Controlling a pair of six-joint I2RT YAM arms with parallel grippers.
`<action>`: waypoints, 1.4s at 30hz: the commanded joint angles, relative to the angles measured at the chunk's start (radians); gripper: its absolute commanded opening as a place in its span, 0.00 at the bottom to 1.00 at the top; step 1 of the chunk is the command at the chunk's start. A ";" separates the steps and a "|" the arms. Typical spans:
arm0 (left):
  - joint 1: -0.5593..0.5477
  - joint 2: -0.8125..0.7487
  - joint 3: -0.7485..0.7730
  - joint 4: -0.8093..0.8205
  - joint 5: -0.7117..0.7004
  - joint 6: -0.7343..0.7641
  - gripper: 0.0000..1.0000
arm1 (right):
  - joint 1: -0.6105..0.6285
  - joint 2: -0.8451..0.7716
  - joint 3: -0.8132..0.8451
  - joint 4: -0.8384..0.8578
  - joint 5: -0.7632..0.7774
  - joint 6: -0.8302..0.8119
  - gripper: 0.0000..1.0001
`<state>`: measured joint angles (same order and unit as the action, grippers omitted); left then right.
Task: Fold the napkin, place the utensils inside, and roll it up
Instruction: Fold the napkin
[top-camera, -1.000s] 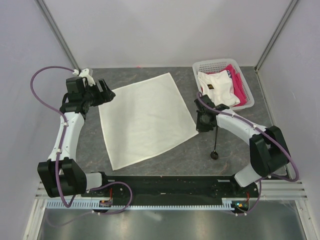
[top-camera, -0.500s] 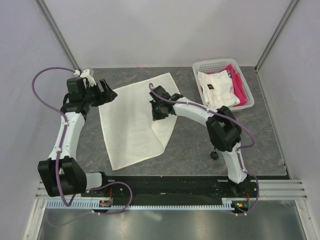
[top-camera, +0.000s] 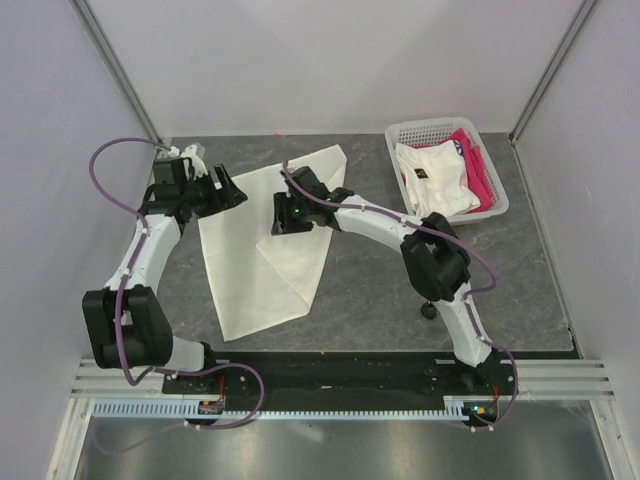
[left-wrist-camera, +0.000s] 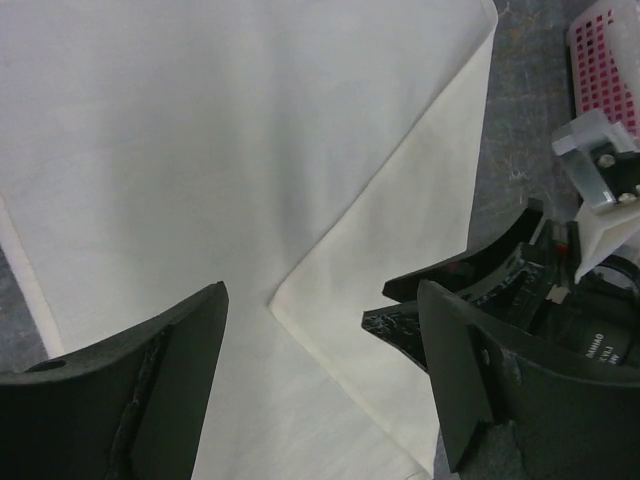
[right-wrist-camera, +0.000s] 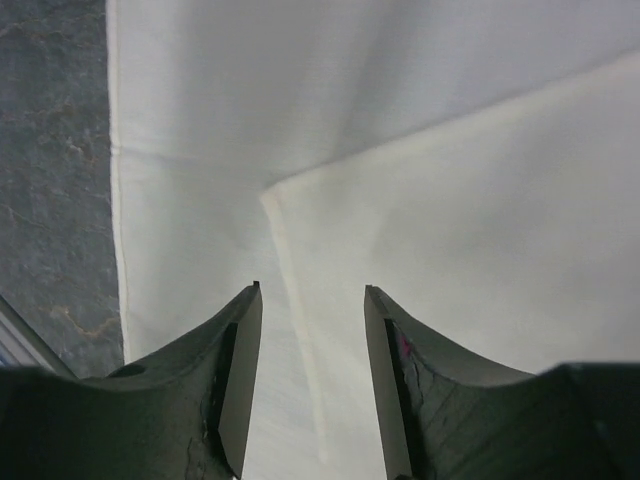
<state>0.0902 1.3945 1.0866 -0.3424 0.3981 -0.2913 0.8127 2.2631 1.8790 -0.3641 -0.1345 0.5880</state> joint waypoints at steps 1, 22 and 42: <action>-0.069 0.072 -0.016 0.040 0.010 -0.032 0.83 | -0.078 -0.261 -0.188 0.083 0.024 -0.011 0.54; -0.221 0.320 -0.053 0.033 -0.257 -0.035 0.53 | -0.320 -0.982 -0.805 0.087 0.124 -0.068 0.60; -0.280 0.344 -0.047 -0.012 -0.364 -0.005 0.39 | -0.339 -0.995 -0.831 0.067 0.128 -0.070 0.61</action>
<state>-0.1787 1.7432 1.0389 -0.3527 0.0708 -0.3168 0.4801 1.2964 1.0565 -0.3080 -0.0212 0.5262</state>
